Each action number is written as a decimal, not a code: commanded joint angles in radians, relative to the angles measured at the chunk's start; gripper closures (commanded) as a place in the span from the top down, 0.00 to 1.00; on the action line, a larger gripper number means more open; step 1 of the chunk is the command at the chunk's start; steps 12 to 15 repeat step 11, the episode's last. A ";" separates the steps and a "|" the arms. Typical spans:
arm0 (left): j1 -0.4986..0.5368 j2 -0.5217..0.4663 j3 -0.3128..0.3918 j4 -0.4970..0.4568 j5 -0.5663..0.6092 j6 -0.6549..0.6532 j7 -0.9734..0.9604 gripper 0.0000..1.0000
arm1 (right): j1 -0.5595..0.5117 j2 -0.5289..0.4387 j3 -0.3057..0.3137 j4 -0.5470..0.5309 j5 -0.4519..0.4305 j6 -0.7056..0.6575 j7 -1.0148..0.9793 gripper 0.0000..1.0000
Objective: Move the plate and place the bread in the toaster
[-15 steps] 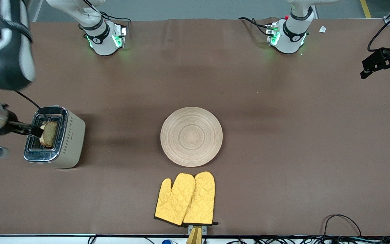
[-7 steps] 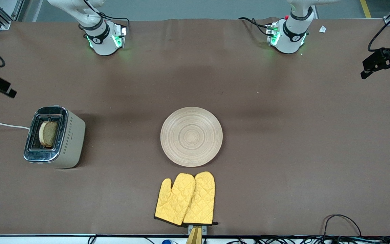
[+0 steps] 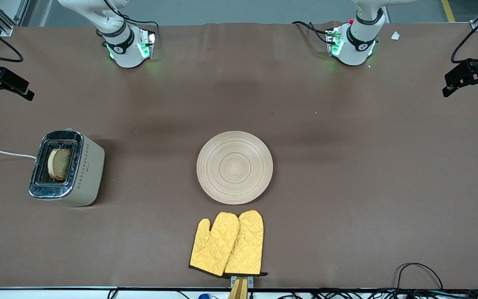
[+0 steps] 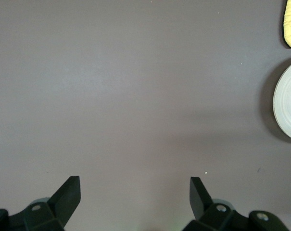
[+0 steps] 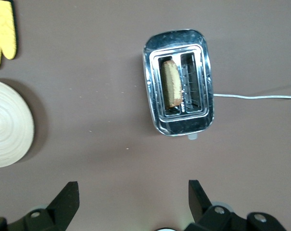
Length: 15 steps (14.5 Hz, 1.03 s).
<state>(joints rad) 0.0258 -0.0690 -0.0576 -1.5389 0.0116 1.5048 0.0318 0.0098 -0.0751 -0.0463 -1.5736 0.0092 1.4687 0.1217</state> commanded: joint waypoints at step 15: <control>-0.035 0.028 -0.056 0.045 0.039 -0.012 -0.079 1.00 | 0.036 -0.087 -0.001 -0.118 -0.066 0.087 -0.011 1.00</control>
